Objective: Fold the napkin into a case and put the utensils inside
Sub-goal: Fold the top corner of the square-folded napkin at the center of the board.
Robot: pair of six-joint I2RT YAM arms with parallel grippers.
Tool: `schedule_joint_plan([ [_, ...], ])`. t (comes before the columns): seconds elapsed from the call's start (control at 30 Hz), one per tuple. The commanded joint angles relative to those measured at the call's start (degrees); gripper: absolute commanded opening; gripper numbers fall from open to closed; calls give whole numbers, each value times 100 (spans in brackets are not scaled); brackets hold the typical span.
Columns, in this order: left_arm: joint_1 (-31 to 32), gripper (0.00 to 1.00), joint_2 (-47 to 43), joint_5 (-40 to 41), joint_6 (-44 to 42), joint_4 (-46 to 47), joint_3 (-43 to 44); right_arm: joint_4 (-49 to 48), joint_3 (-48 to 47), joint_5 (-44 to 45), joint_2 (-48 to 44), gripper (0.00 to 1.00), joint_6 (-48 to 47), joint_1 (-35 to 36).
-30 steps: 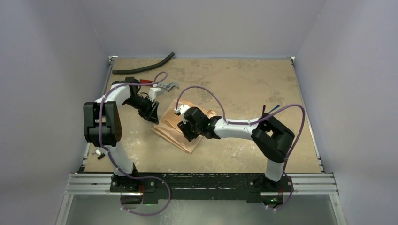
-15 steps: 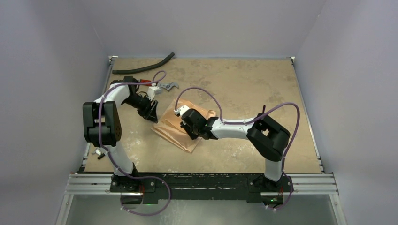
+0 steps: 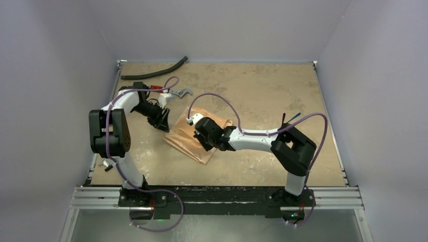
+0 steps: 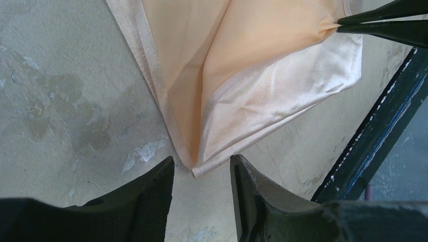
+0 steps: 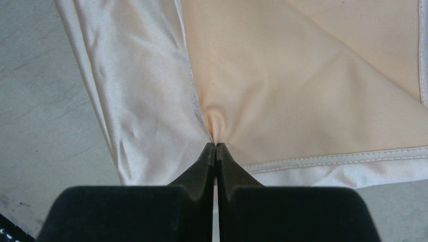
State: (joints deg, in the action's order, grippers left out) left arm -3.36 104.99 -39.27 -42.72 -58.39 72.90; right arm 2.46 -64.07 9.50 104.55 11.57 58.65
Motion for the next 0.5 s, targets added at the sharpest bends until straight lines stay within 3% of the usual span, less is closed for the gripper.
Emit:
schedule_joint_plan([
  [0.0,-40,43,-144,-29,-184,-67,-19,406,-220,-54,-249,0,82,176],
  [0.47,-38,44,-191,-40,-184,-69,-4,640,-54,-423,-278,0,259,758],
])
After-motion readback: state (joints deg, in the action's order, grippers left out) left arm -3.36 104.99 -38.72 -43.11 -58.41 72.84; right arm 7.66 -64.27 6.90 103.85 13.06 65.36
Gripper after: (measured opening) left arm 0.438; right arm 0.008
